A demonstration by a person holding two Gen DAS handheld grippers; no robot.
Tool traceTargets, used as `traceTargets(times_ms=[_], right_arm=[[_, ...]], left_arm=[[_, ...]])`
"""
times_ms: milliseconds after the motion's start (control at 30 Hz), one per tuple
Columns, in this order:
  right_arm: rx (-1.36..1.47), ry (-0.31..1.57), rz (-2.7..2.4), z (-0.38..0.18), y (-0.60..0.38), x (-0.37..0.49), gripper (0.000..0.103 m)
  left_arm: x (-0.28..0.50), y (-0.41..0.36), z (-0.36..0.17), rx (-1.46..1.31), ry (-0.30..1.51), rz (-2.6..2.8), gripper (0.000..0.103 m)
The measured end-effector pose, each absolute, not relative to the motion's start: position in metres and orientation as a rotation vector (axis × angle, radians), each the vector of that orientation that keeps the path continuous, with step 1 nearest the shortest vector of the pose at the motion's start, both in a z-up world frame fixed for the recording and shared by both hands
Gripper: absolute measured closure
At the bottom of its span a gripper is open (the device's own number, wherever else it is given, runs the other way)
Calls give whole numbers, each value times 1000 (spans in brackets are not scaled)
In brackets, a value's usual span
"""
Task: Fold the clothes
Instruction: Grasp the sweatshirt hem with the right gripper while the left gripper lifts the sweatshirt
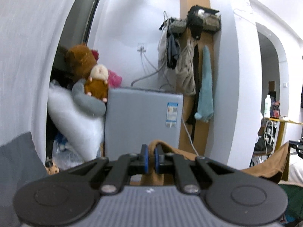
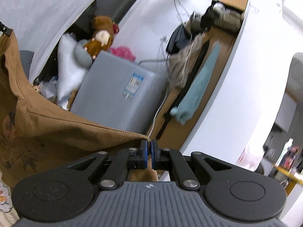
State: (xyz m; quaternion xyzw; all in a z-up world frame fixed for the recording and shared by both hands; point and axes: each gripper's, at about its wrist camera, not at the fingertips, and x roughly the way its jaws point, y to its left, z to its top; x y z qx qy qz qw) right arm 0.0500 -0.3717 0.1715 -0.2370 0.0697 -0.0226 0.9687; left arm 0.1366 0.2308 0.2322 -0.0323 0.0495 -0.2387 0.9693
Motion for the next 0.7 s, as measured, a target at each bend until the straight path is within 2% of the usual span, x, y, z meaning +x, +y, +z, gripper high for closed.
traceTargets(times_ms=[267,700], right_arm=[[-492,45,-65,215,-382,18,100],[-469,-26,-75,242,-403,-61,100]], left_arm=[[92,227,261,-82,67,-505,96],[3,223,282,-127,3,-560,96]])
